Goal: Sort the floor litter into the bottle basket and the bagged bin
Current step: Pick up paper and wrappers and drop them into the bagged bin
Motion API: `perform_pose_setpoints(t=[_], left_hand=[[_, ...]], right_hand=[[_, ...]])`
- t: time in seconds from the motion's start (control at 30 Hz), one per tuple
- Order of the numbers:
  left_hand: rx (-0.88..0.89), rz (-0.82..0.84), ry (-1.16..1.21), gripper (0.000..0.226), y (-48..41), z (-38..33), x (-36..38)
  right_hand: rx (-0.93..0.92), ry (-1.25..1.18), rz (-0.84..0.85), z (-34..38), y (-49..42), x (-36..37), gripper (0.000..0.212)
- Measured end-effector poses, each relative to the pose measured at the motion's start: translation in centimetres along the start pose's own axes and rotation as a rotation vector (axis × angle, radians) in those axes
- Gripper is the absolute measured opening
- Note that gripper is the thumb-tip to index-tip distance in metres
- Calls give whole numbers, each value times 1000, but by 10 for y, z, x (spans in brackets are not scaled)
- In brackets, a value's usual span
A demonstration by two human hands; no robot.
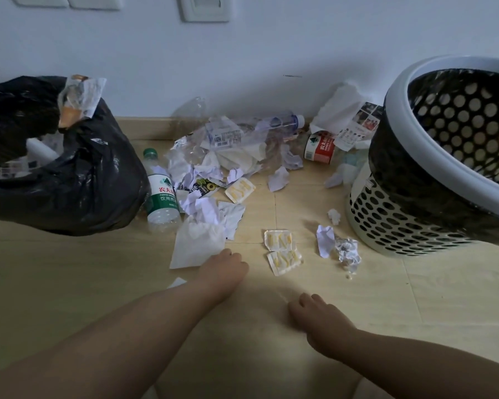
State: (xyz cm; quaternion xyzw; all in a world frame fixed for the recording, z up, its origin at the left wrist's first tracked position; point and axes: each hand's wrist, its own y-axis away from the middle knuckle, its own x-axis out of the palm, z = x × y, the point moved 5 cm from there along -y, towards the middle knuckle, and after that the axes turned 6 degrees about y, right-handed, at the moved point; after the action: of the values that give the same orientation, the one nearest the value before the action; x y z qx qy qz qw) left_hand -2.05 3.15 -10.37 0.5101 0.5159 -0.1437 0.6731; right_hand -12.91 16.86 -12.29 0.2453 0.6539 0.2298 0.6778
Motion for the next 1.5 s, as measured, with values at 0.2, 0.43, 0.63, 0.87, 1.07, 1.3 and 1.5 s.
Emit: perform_pose_setpoints(t=[0.2,0.43,0.63,0.87,1.07,1.3,1.5], left_hand=[[-189,-92,75,30,2,9,-17],[-348,-180,263,34,-2,30,-26],[-362,-353,295,45,-6,36,-42],[-599,-280,382,54,3,86,-42],[-363,101,321,63,1,91,3],[-246,70,315,38,8,75,10],[-262,-48,246,34,13,70,2]], right_hand=[[165,-99,-21,-25,-15,-13,36],[408,-319,-257,-66,-27,-43,37],[298,-212,-229,-71,-40,-46,55],[135,-131,-168,-54,-33,-28,45],[153,-351,-88,-34,-23,-33,55],[189,-339,-76,-30,-31,-33,37],[261,-356,-50,-29,-31,-40,24]])
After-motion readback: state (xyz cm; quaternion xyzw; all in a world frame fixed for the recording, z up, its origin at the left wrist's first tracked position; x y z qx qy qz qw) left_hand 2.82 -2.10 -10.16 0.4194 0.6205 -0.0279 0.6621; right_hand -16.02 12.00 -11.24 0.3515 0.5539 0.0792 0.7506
